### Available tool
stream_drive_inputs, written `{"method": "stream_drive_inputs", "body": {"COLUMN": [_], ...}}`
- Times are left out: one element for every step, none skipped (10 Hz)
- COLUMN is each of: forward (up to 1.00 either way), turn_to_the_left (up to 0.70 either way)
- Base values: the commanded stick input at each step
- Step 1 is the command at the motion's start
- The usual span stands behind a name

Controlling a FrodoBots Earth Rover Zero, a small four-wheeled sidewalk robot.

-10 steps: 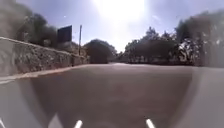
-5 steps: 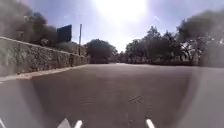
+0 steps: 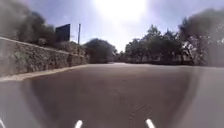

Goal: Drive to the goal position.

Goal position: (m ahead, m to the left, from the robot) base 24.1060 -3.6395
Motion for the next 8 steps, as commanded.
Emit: {"method": "stream_drive_inputs", "body": {"forward": [0.85, 0.85, 0.85, 0.85, 0.85, 0.85, 0.85, 0.85], "turn_to_the_left": [0.00, 0.00, 0.00, 0.00, 0.00, 0.00, 0.00, 0.00]}}
